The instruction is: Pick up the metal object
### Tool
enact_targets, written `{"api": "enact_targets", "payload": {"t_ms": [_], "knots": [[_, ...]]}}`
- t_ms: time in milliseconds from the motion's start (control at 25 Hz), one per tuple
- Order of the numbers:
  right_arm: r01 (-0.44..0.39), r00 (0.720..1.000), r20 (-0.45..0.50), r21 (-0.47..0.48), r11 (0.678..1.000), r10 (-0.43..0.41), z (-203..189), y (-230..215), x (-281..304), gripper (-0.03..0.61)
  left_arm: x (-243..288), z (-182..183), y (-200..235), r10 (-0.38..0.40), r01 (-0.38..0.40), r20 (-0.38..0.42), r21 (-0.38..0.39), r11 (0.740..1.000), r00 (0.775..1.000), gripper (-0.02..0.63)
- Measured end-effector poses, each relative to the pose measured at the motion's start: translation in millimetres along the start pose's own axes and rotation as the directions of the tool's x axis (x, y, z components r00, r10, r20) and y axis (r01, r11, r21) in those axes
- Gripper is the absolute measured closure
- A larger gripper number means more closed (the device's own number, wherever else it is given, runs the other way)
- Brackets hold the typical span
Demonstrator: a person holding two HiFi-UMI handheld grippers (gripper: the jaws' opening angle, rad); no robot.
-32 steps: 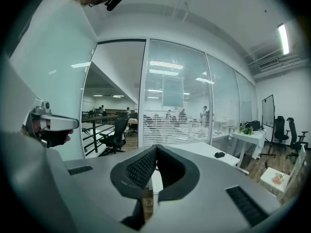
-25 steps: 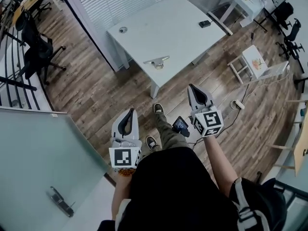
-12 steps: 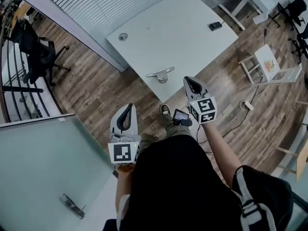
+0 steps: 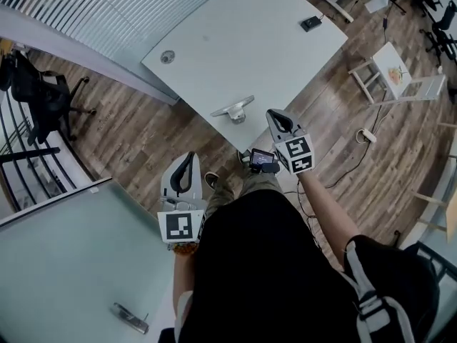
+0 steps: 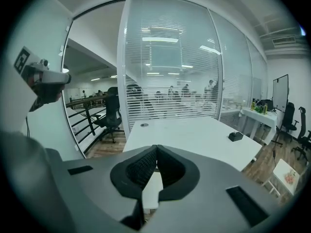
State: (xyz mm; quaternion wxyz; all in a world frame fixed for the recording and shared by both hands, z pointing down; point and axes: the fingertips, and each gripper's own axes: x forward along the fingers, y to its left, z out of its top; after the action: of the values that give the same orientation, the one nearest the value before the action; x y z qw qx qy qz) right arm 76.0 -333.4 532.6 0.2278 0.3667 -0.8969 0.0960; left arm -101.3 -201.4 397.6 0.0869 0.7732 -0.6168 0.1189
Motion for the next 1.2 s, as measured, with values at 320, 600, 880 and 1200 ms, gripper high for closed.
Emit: {"api": "enact_targets", "payload": {"t_ms": [320,600,880,1200], "knots": [[0.117,0.993,-0.019,0.022,0.993,-0.117,-25.9,-10.9,-4.6,0.577,-11.2,-17.4,20.5,-0.089,0.09,-0.03,0.043,0.995,0.996,0.598],[0.158,0.987,0.022,0.034,0.987,-0.158,-35.8,9.0,-5.6,0.577,-18.3,-29.9,23.8,-0.156,0.157,-0.017,0.071,0.985,0.988,0.598],[0.138,0.989,0.047,-0.014,0.99,-0.137,-46.8,26.9,9.1,0.577,-24.2,-48.8,25.9,-0.178,0.181,-0.043,0.075,0.981,0.983,0.598],[0.078,0.997,-0.019,-0.072,0.994,-0.079,-63.9,55.6,45.4,0.545,-35.3,-58.3,48.1,-0.149,0.148,0.018,0.037,0.988,0.989,0.598]]}}
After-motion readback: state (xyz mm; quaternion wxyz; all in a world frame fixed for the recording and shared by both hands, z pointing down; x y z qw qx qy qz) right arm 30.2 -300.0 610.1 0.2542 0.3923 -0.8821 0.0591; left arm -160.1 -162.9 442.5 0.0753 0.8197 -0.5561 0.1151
